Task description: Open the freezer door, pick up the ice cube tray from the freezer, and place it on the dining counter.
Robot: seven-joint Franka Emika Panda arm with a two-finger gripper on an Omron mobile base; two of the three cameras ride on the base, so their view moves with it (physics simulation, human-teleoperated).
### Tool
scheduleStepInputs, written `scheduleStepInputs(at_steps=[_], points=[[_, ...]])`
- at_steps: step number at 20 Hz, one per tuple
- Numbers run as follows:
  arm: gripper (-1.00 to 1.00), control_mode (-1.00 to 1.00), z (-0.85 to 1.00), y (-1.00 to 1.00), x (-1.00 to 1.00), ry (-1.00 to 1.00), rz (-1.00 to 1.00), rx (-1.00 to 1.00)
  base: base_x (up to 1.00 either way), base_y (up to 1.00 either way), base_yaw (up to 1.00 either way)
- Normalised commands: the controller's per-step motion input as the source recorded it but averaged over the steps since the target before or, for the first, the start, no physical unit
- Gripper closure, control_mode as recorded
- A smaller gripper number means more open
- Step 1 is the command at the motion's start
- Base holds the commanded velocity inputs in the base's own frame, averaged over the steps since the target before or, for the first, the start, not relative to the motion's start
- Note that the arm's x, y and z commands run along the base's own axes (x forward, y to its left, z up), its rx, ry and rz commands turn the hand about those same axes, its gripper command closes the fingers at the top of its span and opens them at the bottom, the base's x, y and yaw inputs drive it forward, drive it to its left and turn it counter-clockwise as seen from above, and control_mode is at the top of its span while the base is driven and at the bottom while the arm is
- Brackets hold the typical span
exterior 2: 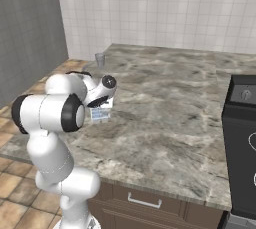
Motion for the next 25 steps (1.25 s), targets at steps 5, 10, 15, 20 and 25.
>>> scheduleStepInputs(at_steps=[5, 10, 15, 20, 25], points=[[-1.0, -1.0, 0.66, 0.0, -0.22, 0.05, 0.02, -0.01, 0.0, 0.0, 0.0], [-1.0, -1.0, 0.77, 0.04, -0.92, 0.06, 0.01, -0.05, 0.0, 0.0, 0.0], [-1.0, -1.0, 0.79, 0.21, -1.0, 0.1, 0.04, -0.03, 0.0, 0.0, 0.0], [-1.0, -1.0, 0.92, 0.06, -1.0, 0.09, 0.02, 0.0, 0.0, 0.0, 0.0], [-1.0, -1.0, 0.82, -0.03, -1.0, 0.04, 0.0, 0.01, 0.0, 0.0, 0.0]])
